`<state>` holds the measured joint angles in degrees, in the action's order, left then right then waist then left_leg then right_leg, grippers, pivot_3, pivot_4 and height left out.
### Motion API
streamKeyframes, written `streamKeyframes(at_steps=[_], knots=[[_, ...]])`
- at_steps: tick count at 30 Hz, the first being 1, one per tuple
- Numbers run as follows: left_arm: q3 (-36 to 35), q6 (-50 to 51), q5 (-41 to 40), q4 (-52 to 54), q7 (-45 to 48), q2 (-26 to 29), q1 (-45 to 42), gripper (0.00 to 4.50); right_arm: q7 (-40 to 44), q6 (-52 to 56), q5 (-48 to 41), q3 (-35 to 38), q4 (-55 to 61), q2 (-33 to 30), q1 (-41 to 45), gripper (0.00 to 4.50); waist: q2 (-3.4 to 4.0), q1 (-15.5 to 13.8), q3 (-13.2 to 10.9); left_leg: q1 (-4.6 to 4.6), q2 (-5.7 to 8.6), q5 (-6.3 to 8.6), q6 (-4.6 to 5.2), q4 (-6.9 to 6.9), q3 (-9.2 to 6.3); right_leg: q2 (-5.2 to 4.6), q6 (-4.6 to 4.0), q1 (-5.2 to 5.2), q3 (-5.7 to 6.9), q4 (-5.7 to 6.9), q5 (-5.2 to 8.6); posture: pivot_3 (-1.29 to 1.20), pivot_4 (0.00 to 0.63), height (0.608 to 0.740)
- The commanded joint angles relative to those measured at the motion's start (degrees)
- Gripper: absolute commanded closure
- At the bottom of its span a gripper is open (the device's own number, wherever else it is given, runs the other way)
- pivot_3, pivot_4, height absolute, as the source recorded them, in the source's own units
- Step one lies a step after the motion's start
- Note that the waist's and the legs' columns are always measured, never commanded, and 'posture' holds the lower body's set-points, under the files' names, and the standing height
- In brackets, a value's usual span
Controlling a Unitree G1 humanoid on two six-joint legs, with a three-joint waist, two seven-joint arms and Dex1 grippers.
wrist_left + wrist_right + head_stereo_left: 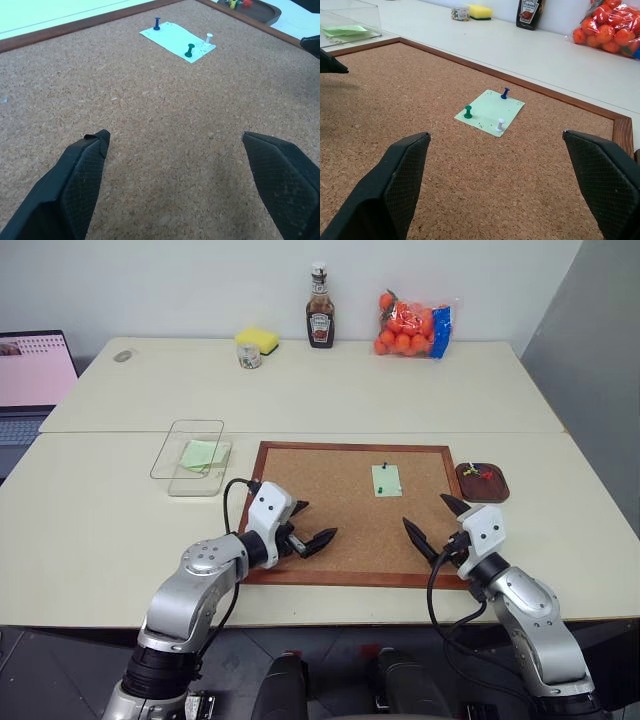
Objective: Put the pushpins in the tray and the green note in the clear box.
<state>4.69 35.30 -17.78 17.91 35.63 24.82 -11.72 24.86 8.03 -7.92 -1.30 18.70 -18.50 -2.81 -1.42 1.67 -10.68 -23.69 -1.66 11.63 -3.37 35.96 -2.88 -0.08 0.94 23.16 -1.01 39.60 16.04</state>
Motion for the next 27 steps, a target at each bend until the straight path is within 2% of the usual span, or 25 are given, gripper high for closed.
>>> streamKeyframes(at_steps=[1, 5, 21, 27], knots=[[-0.8, -3.9, 0.7, 0.9, -0.4, -0.1, -1.2, 0.02, -0.1, -1.3, -0.4, 0.2, 1.3, 0.3, 0.5, 0.0, 0.0, 0.0, 0.0, 0.0, 0.0, 0.0, 0.0, 0.0, 0.0, 0.0, 0.0, 0.0, 0.0, 0.0, 0.0, 0.0, 0.15, 0.74], [-1.6, -9.0, 2.7, 0.0, -1.6, -0.2, -1.7, 0.02, -0.1, -1.4, -0.3, -0.1, 1.3, 0.5, 0.3, 0.0, 0.0, 0.0, 0.0, 0.0, 0.0, 0.0, 0.0, 0.0, 0.0, 0.0, 0.0, 0.0, 0.0, 0.0, 0.0, 0.0, 0.15, 0.74], [-3.6, -8.2, -1.1, -3.7, 2.0, 1.1, -6.9, 0.02, 1.0, -0.3, -1.0, 0.3, 2.0, -0.2, 0.9, 0.0, 0.0, 0.0, 0.0, -0.01, 0.01, 0.0, 0.0, 0.0, 0.0, 0.0, 0.0, 0.0, 0.02, -0.02, 0.0, 0.0, 0.15, 0.74], [-1.7, -10.8, 0.4, -9.0, 4.5, 0.9, -10.4, 0.02, 1.1, 3.3, -1.4, 0.2, 5.1, -0.9, 1.8, 0.0, 0.0, 0.0, 0.0, -0.01, 0.01, 0.0, 0.0, 0.0, 0.0, 0.01, 0.01, 0.0, 0.05, -0.01, 0.0, 0.0, 0.15, 0.74]])
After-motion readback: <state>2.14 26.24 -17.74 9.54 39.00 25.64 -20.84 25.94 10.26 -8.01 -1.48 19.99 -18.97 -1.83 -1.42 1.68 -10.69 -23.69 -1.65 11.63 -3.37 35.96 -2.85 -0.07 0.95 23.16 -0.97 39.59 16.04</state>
